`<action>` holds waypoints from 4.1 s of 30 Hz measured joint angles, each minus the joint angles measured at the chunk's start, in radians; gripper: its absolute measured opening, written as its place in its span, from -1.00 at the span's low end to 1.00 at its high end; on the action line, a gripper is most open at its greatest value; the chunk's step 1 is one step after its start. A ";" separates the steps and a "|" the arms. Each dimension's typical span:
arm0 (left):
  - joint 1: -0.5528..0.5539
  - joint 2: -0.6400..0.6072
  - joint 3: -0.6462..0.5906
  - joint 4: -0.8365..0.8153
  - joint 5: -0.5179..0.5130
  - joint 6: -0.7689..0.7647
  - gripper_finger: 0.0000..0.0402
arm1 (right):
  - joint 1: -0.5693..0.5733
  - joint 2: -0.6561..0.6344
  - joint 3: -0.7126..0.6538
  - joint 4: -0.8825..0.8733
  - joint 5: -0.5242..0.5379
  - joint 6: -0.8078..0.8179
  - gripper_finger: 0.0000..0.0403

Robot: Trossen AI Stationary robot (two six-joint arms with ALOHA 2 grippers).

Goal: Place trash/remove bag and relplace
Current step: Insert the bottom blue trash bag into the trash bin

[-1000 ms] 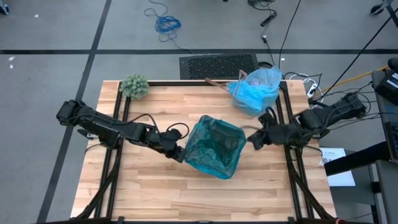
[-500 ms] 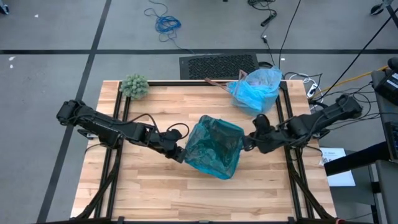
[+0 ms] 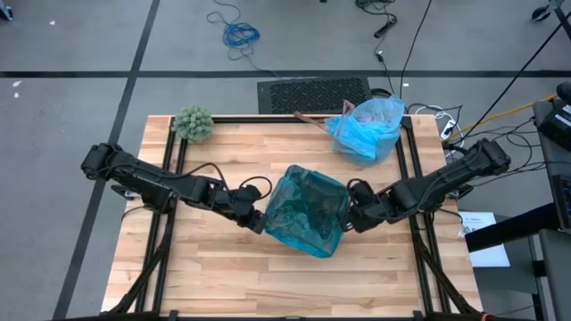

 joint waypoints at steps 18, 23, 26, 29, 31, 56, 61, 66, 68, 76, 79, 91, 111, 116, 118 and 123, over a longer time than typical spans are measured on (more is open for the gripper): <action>-0.009 -0.066 0.000 -0.002 -0.033 0.083 -1.00 | 0.067 -0.055 0.501 0.000 0.140 -0.812 -1.00; -0.009 -0.121 0.002 -0.007 -0.068 0.103 -1.00 | -0.174 0.097 0.730 -0.004 -0.123 -1.274 -1.00; -0.012 -0.125 0.002 -0.029 -0.069 0.117 -1.00 | -0.279 0.220 0.835 -0.069 -0.293 -1.472 -1.00; -0.029 -0.117 0.002 -0.062 -0.075 0.115 -1.00 | -0.335 0.342 0.925 -0.188 -0.386 -1.612 -1.00; -0.046 -0.104 0.002 -0.071 -0.087 0.098 -1.00 | -0.349 0.411 0.974 -0.261 -0.407 -1.686 -1.00; -0.166 -0.003 0.001 -0.067 -0.289 0.023 -1.00 | -0.295 0.690 1.029 -0.286 -0.394 -1.867 -1.00; -0.186 -0.003 0.001 -0.068 -0.317 0.011 -1.00 | -0.310 0.690 1.028 -0.303 -0.376 -1.833 -1.00; -0.192 -0.003 0.001 -0.068 -0.321 0.010 -1.00 | -0.306 0.690 1.028 -0.366 -0.375 -1.787 -1.00; -0.192 -0.003 0.001 -0.068 -0.321 0.009 -1.00 | -0.289 0.690 1.028 -0.379 -0.376 -1.779 -1.00; -0.192 -0.003 0.000 -0.067 -0.322 0.008 -1.00 | -0.257 0.688 0.978 -0.320 -0.379 -1.781 -1.00; -0.193 -0.003 0.000 -0.067 -0.322 0.008 -1.00 | -0.270 0.688 0.920 -0.313 -0.376 -1.789 -1.00; -0.205 -0.004 0.000 -0.064 -0.322 -0.016 -1.00 | -0.299 0.689 0.808 -0.185 -0.379 -1.801 -1.00; -0.206 -0.004 0.000 -0.063 -0.322 -0.017 -1.00 | -0.303 0.681 0.664 -0.051 -0.380 -1.758 -1.00; -0.247 -0.072 0.056 -0.064 -0.388 -0.015 -1.00 | -0.309 0.673 0.665 -0.049 -0.384 -1.749 -1.00; -0.272 -0.122 0.092 -0.095 -0.452 -0.015 -1.00 | -0.309 0.673 0.665 -0.048 -0.384 -1.750 -1.00; -0.304 -0.219 0.157 -0.178 -0.544 -0.015 -1.00 | -0.309 0.673 0.665 -0.047 -0.385 -1.752 -1.00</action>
